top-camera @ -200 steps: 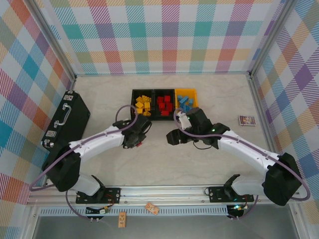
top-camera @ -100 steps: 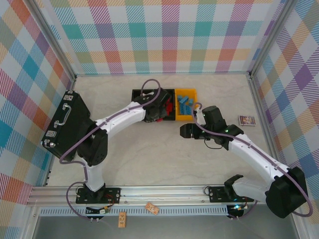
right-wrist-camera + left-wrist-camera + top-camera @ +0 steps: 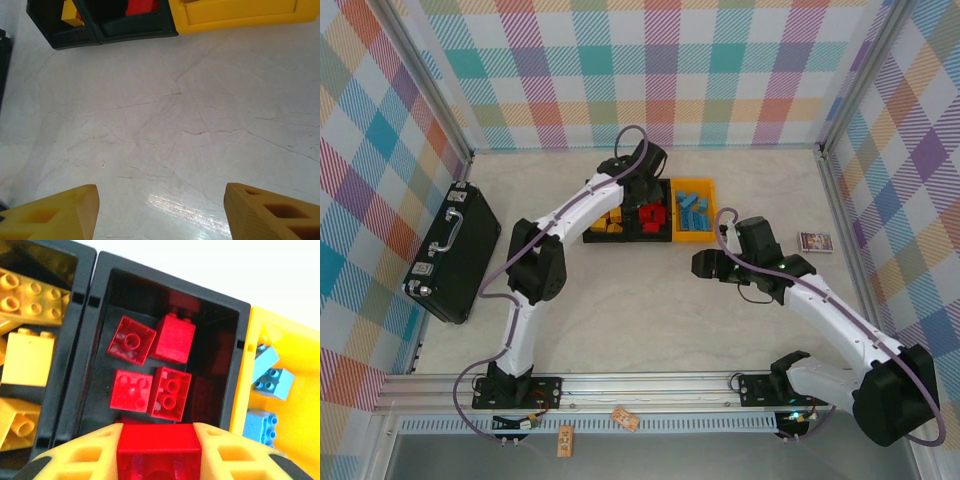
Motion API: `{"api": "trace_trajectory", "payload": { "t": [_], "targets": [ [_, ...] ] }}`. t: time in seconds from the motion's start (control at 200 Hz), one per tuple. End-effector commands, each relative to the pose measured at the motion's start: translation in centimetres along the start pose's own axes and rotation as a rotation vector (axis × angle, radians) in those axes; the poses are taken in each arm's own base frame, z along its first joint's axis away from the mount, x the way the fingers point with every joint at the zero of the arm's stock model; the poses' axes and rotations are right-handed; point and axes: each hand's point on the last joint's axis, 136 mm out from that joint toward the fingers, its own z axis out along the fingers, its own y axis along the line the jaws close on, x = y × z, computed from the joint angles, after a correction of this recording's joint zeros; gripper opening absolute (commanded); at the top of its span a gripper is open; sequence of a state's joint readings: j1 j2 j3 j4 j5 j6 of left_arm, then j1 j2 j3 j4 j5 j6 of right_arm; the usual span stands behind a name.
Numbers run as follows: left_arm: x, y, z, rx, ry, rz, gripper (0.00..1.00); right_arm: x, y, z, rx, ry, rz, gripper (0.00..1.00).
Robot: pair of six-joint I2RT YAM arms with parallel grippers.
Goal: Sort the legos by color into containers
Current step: Place the lego in the container.
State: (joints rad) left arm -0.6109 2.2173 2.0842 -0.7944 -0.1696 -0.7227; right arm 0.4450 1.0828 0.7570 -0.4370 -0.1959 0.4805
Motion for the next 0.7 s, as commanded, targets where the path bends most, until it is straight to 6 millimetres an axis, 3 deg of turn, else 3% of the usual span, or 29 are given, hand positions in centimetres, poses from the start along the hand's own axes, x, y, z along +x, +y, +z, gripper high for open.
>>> {"api": "trace_trajectory", "payload": {
  "t": [0.0,0.365,0.57,0.695],
  "targets": [
    [0.2,-0.6,0.5,0.003,0.036,0.046,0.34,0.3,-0.4,-0.1,0.012,0.006,0.015,0.67],
    [0.5,-0.8,4.4,-0.026,0.059,0.068,0.40,0.3,-0.6,-0.4,0.016,0.002,0.024,0.67],
    [-0.1,-1.2,3.7,-0.010,0.041,0.075,0.53,0.1,-0.5,-0.4,0.015,0.001,0.021,0.67],
    [-0.9,-2.0,1.7,0.024,0.018,0.082,0.56,-0.2,-0.4,-0.4,0.012,-0.005,0.021,0.68]
  ]
}}
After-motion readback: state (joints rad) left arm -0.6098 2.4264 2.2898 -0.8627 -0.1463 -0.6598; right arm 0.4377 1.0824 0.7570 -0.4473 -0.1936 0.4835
